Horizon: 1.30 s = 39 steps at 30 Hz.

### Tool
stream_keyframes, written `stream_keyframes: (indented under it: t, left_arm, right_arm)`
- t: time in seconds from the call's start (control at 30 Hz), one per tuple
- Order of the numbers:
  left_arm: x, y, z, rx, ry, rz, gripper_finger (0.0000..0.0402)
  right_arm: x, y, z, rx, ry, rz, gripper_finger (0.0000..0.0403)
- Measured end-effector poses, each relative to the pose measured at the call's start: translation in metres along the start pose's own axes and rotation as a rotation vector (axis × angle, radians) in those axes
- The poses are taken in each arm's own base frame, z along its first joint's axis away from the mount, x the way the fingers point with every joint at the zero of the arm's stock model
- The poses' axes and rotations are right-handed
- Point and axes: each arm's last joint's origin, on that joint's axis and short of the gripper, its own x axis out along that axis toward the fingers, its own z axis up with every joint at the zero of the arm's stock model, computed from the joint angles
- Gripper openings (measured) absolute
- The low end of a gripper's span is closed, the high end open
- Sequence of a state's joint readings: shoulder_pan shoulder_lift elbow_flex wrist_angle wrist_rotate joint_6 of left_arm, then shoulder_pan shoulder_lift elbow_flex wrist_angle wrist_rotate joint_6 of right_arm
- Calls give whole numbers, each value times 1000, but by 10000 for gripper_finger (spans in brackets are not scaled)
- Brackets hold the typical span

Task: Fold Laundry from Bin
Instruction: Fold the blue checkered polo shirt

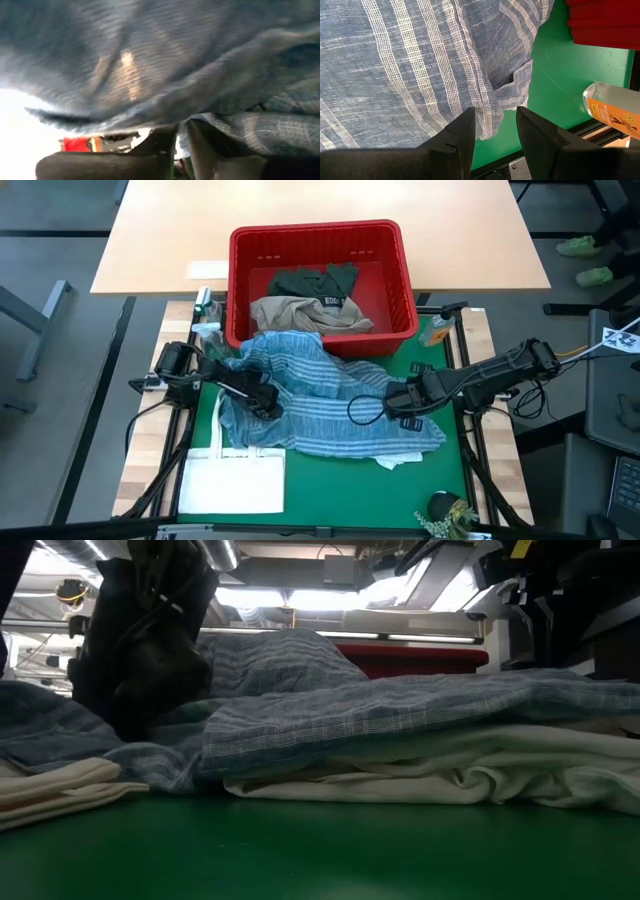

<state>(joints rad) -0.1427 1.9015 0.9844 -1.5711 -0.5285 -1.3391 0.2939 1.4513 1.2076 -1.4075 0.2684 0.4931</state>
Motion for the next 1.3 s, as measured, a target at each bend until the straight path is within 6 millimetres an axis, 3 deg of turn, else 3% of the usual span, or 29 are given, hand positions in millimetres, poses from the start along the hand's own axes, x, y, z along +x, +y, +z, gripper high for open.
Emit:
stream_keyframes:
  t: [0.17,0.37,0.53,0.8,0.93,1.3]
  left_arm:
    - [-2,-1,-2,-83,16,-8,73]
    - [-22,-4,-8,-84,-38,-70,94]
    - [-40,-6,-16,-68,-88,-123,102]
    - [-50,-9,-38,-47,-68,-157,96]
    - [-56,-7,-51,-86,-107,-183,94]
    - [-70,0,-94,-199,-123,-267,94]
  right_arm:
    - [0,0,0,0,0,0,144]
    - [0,-1,-2,-5,15,-8,144]
    - [-6,-5,-4,-16,39,-46,144]
    - [-26,-11,-6,3,14,-78,144]
    - [-34,-2,-12,-42,-5,-48,144]
    - [-50,52,-47,-55,-103,41,144]
